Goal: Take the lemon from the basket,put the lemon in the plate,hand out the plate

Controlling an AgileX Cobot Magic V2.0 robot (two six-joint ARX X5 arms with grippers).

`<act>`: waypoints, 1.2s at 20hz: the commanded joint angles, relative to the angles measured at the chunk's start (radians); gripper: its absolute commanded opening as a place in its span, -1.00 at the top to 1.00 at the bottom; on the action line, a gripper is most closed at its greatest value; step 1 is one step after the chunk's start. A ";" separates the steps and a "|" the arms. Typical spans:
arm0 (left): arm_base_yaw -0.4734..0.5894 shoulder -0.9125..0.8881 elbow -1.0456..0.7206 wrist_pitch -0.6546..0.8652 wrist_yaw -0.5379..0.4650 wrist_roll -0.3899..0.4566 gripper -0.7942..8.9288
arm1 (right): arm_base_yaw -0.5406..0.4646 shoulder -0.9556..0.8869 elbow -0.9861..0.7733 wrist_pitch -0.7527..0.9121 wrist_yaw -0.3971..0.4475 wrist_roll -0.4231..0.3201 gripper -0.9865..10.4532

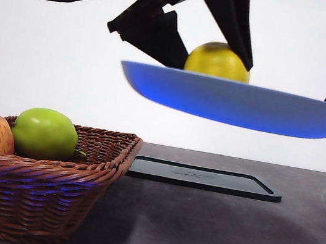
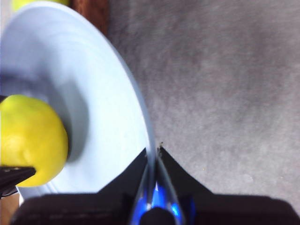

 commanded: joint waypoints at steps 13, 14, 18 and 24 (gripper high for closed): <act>0.015 -0.024 0.058 -0.018 0.002 0.014 0.06 | 0.007 0.012 0.011 0.026 0.020 0.044 0.82; 0.020 -0.037 0.074 -0.027 0.002 0.015 0.06 | 0.006 0.018 0.013 0.030 0.053 0.047 0.82; 0.051 -0.099 0.167 -0.187 -0.002 0.065 0.06 | -0.023 0.120 0.072 0.060 0.086 0.045 0.82; 0.059 -0.221 0.215 -0.338 0.005 0.093 0.06 | -0.106 0.433 0.341 0.108 0.089 0.026 0.82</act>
